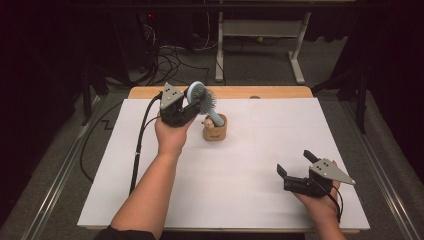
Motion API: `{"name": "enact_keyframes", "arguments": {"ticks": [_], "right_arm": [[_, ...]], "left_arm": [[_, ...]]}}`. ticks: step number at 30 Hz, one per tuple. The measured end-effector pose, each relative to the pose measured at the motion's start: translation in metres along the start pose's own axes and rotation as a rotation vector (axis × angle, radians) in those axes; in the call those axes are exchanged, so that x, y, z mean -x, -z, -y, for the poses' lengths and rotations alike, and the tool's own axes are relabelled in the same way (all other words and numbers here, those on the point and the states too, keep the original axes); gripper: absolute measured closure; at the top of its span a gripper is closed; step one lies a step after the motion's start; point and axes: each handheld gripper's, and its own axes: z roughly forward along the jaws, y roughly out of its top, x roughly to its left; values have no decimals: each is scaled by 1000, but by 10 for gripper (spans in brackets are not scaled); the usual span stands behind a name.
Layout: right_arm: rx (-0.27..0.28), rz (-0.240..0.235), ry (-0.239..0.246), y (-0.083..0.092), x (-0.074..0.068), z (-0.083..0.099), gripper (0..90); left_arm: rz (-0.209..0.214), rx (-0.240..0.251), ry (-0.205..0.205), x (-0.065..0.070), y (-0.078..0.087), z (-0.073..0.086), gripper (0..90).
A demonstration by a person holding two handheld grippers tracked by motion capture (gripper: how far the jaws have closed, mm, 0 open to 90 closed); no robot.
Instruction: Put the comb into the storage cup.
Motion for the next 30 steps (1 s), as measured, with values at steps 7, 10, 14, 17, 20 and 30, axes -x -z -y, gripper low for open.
{"name": "enact_keyframes", "arguments": {"ticks": [7,10,14,17,20,30], "right_arm": [[-3,-3,-6,0,1,1,1],[-6,-6,-7,-1,1,1,1],[-6,-4,-8,-1,1,1,1],[-7,-5,-11,-1,2,2,1],[-7,-5,-11,-1,2,2,1],[-3,-4,-13,0,1,2,1]], "left_arm": [[-2,-15,6,-3,-4,3,577],[-7,-29,13,-5,-9,6,575],[-6,-37,12,-5,-11,8,574],[-1,-39,8,-4,-14,10,573],[-1,-41,8,-3,-15,11,573],[0,-51,18,-4,-18,14,569]]}}
